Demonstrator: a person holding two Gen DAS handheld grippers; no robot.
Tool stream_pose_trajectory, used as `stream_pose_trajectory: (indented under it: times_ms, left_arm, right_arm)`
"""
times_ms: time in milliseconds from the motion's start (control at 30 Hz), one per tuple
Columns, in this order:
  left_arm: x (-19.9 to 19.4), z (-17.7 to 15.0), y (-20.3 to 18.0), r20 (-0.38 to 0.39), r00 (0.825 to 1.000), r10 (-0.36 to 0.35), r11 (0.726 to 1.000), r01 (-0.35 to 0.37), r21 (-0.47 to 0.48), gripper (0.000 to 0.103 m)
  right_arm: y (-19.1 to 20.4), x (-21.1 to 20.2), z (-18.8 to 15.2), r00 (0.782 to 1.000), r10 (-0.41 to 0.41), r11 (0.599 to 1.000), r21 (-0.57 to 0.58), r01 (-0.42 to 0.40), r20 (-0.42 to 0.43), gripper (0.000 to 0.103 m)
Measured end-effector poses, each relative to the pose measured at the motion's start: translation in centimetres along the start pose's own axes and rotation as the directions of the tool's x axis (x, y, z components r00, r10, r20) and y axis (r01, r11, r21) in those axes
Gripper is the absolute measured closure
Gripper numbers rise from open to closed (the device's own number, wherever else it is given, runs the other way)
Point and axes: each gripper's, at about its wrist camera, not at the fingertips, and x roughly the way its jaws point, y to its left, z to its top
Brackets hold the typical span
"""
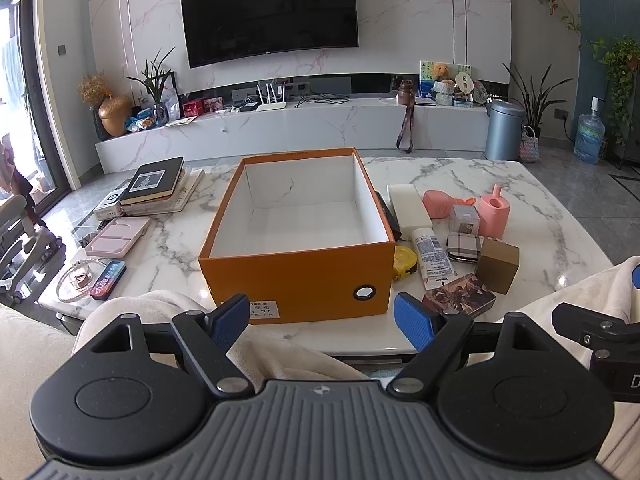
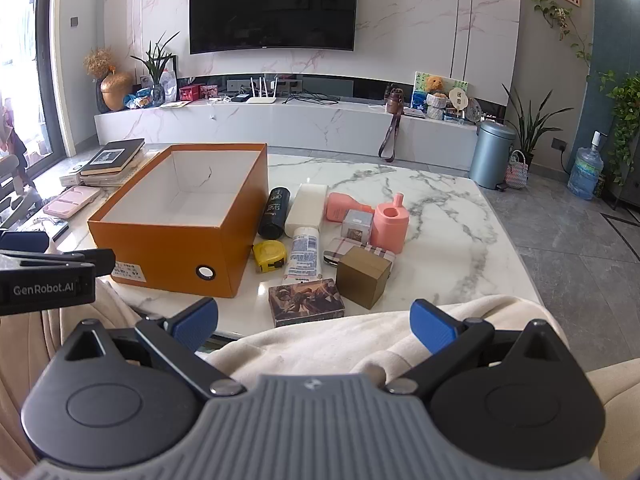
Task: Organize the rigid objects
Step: 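Reach the left tool to the anime-print card box and grasp it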
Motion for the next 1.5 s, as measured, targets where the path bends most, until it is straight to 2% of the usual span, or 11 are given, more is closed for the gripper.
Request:
stream_pose_trajectory:
  times_ms: [333, 567, 733, 933, 1067, 1100, 1200, 1233, 1300, 1400, 1500]
  left_arm:
    - [0.3, 0.1, -0.3, -0.013, 1.000, -0.008, 1.000, 0.008, 0.005, 0.007]
    - [0.4, 0.0, -0.6, 0.003, 0.997, -0.073, 0.997, 0.073, 0.012, 0.009]
    - [0.8, 0.2, -1.0, 0.025, 0.997, -0.071, 0.997, 0.070, 0.036, 0.001]
    - [2.7, 0.7, -1.1, -0.001, 0.990, -0.139, 0.989, 0.139, 0.047, 0.001]
    - [4.6, 1.7, -1.9, -0.018, 0.979, -0.202, 0.976, 0.203, 0.082, 0.002]
    - [5.2, 2.0, -2.3, -0.021, 0.977, -0.213, 0.972, 0.214, 0.096, 0.006]
    - [7.2, 2.8, -3.9, -0.031, 0.966, -0.257, 0.947, 0.258, 0.193, 0.016]
    - [7.9, 3.0, -4.4, -0.040, 0.960, -0.276, 0.935, 0.278, 0.221, 0.024]
    - [9.6, 3.6, -5.3, -0.075, 0.936, -0.344, 0.905, 0.352, 0.241, 0.030]
    - [12.0, 4.2, -6.8, -0.139, 0.899, -0.416, 0.855, 0.438, 0.278, 0.032]
    - [14.1, 4.4, -8.7, -0.206, 0.866, -0.455, 0.803, 0.499, 0.325, 0.029]
  right_arm:
    - [-0.2, 0.2, -0.1, 1.000, 0.006, 1.000, 0.006, -0.006, -0.017, 0.002]
    - [-0.5, 0.7, -0.2, 0.999, 0.008, 1.000, 0.016, -0.007, -0.042, 0.002]
    - [-0.6, 1.5, -0.4, 0.998, 0.013, 1.000, 0.013, -0.013, -0.060, 0.002]
    - [-0.6, 3.3, -0.2, 0.995, 0.035, 0.999, -0.023, -0.037, -0.093, 0.002]
    - [-1.9, 5.7, 0.4, 0.987, 0.095, 0.995, -0.014, -0.098, -0.129, 0.002]
    - [-2.3, 6.5, 0.6, 0.985, 0.102, 0.995, -0.008, -0.104, -0.141, 0.003]
    - [-3.6, 9.2, 1.3, 0.978, 0.092, 0.996, 0.022, -0.090, -0.186, 0.023]
    - [-4.2, 10.1, 1.6, 0.975, 0.094, 0.995, 0.040, -0.087, -0.204, 0.027]
    - [-5.4, 11.8, 2.2, 0.967, 0.115, 0.992, 0.084, -0.098, -0.227, 0.030]
    - [-7.0, 14.5, 2.9, 0.951, 0.140, 0.983, 0.150, -0.102, -0.274, 0.040]
    - [-8.6, 17.2, 2.8, 0.922, 0.190, 0.961, 0.254, -0.105, -0.336, 0.049]
